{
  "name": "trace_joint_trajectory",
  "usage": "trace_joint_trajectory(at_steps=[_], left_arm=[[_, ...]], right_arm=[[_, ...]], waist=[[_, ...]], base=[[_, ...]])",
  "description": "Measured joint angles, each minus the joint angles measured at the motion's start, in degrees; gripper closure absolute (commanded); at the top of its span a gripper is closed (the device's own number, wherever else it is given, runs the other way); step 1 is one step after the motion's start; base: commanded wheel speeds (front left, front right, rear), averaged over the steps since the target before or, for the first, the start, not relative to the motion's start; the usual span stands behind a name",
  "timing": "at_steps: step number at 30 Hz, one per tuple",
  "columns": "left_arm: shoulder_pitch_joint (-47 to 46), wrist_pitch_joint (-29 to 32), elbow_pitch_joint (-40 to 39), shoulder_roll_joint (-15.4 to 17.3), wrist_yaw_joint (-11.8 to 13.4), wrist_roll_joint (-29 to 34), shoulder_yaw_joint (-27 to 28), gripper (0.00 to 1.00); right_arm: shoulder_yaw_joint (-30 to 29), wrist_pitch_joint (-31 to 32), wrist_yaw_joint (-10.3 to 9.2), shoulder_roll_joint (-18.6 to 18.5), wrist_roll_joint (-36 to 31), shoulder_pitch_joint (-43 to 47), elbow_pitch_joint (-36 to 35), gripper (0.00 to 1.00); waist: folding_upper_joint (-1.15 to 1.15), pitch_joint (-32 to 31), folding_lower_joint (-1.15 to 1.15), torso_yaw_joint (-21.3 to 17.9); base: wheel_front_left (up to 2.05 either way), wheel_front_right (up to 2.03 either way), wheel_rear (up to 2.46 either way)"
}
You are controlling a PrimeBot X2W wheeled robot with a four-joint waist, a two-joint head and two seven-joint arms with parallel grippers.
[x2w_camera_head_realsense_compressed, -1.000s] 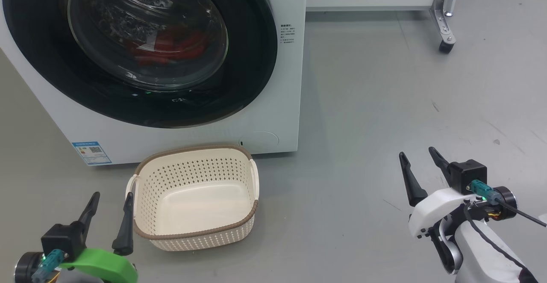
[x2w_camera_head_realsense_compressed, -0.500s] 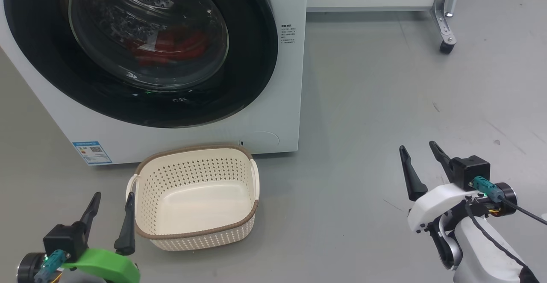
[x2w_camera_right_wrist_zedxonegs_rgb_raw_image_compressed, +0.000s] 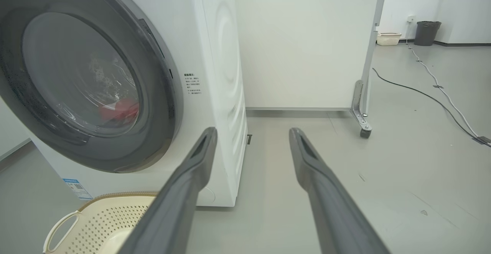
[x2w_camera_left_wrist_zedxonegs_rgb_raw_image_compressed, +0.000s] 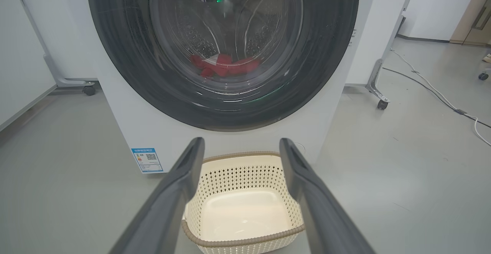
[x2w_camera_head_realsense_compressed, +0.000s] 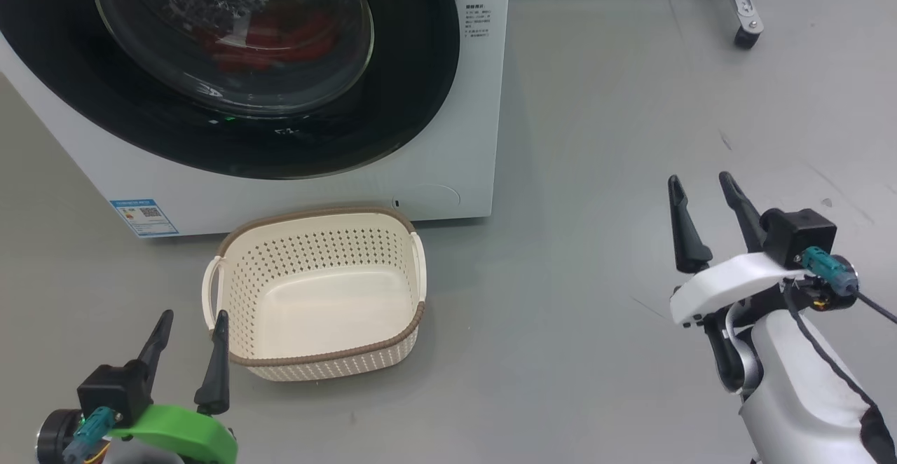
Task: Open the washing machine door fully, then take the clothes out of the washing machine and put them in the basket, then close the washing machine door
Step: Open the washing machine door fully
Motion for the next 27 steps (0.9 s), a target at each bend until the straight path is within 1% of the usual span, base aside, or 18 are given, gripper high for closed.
trace_joint_trajectory(at_steps=[1,2,4,8,11,14,15,16,20,25,27], left_arm=[[-0.02,0.0,-0.09,-0.04,0.0,0.0,-0.12,0.0],[-0.03,0.0,-0.15,-0.08,0.0,0.0,-0.23,0.0],[-0.08,0.0,-0.36,-0.11,-0.01,0.0,-0.45,0.0],[-0.28,0.0,-0.89,-0.1,-0.21,-0.01,-0.96,0.0],[-1.41,0.0,-1.1,-0.11,-0.25,-0.46,-1.33,0.0],[-3.03,-0.01,-2.2,-0.11,-0.25,-1.65,-2.56,0.0],[-3.5,-0.05,-2.56,-0.11,-0.25,-1.97,-2.98,0.0],[-3.9,-0.07,-2.79,-0.12,-0.25,-2.41,-3.37,0.0],[-4.99,-0.07,-3.65,0.04,-0.25,-3.26,-4.83,0.0],[-6.88,-0.07,-4.74,0.54,-0.25,-4.39,-6.33,0.0],[-7.56,-0.07,-5.02,0.7,-0.25,-5.17,-6.95,0.0]], right_arm=[[-0.49,0.0,0.01,0.19,0.36,-0.57,-0.58,0.57],[-1.26,0.0,0.01,0.43,0.73,-1.01,-1.38,1.0],[-2.56,-0.01,0.1,0.99,1.93,-2.15,-2.53,1.0],[-6.09,-0.03,0.91,2.05,4.67,-4.32,-4.5,1.0],[-9.71,-0.31,1.79,3.6,9.95,-5.95,-5.09,1.0],[-12.76,-0.32,3.15,4.55,15.32,-7.36,-5.14,1.0],[-13.17,-0.32,3.27,4.53,16.5,-8.05,-5.03,1.0],[-13.65,-0.32,3.92,4.42,17.27,-8.82,-4.98,1.0],[-14.72,-0.23,5.08,4.57,22.01,-13.0,-4.58,1.0],[-15.48,2.42,5.66,4.58,26.96,-19.29,-4.53,1.0],[-15.06,4.22,5.9,4.49,27.63,-21.89,-4.33,1.0]], waist=[[0.0,0.44,0.0,0.06],[0.0,0.89,0.0,0.14],[0.0,1.85,0.0,0.33],[0.0,3.93,0.0,0.84],[0.0,5.62,0.0,1.33],[0.0,7.43,0.0,1.9],[0.0,8.06,0.0,2.1],[0.0,8.72,0.0,2.32],[0.0,11.44,0.0,3.2],[0.0,15.09,0.0,4.38],[0.0,16.6,0.0,4.87]], base=[[0.0,0.0,0.0],[0.0,0.0,0.0],[0.0,0.0,0.0],[0.0,0.0,0.0],[0.0,0.0,0.0],[0.0,0.0,0.0],[0.0,0.0,0.0],[0.0,0.0,0.0],[0.0,0.0,0.0],[0.0,0.0,0.0],[0.0,0.0,0.0]])
